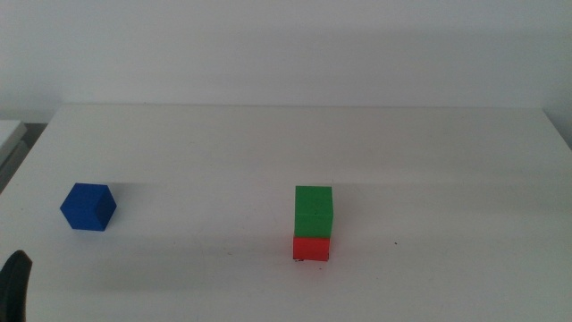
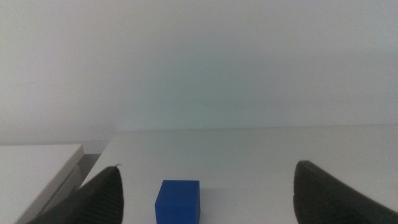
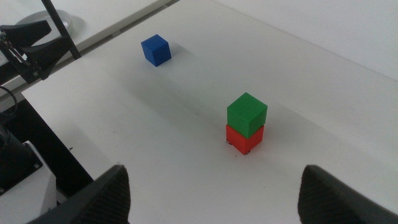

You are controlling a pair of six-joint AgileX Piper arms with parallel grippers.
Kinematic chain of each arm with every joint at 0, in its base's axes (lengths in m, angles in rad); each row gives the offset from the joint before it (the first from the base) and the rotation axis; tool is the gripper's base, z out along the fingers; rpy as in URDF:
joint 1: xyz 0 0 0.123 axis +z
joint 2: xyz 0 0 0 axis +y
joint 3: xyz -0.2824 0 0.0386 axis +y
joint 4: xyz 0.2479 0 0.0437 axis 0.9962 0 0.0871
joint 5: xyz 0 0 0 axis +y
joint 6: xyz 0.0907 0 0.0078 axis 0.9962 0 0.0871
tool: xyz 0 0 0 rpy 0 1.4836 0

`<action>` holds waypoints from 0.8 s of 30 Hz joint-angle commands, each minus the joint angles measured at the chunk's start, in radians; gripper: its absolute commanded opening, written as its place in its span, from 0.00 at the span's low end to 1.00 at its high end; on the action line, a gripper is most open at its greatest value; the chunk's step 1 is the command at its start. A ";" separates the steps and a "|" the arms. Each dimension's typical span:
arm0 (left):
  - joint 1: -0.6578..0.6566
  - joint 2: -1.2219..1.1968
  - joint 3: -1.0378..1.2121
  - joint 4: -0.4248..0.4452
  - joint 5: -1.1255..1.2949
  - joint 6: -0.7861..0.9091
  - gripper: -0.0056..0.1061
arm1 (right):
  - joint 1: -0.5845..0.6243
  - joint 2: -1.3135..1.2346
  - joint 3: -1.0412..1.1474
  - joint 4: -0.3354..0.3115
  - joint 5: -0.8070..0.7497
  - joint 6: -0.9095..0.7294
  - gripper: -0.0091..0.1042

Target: Stack red cubes first, then green, then blue cubes in a specific spot.

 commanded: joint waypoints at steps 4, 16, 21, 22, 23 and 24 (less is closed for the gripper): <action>0.067 0.092 -0.103 -0.002 0.063 -0.001 0.89 | 0.001 0.000 0.002 -0.008 -0.011 -0.007 0.80; 0.142 0.869 -0.886 -0.027 1.032 -0.001 0.89 | 0.001 0.000 0.002 -0.008 -0.011 -0.007 0.80; 0.142 1.056 -0.958 -0.008 1.037 0.002 0.89 | 0.001 0.000 0.002 -0.008 -0.011 -0.007 0.80; 0.142 1.094 -0.965 -0.004 0.998 0.003 0.89 | 0.001 0.000 0.002 -0.008 -0.011 -0.007 0.80; 0.142 1.131 -0.973 -0.004 0.972 0.001 0.89 | 0.001 0.000 0.002 -0.008 -0.011 -0.007 0.80; 0.142 1.167 -0.984 -0.004 0.955 -0.005 0.89 | 0.001 0.000 0.002 -0.008 -0.011 -0.007 0.80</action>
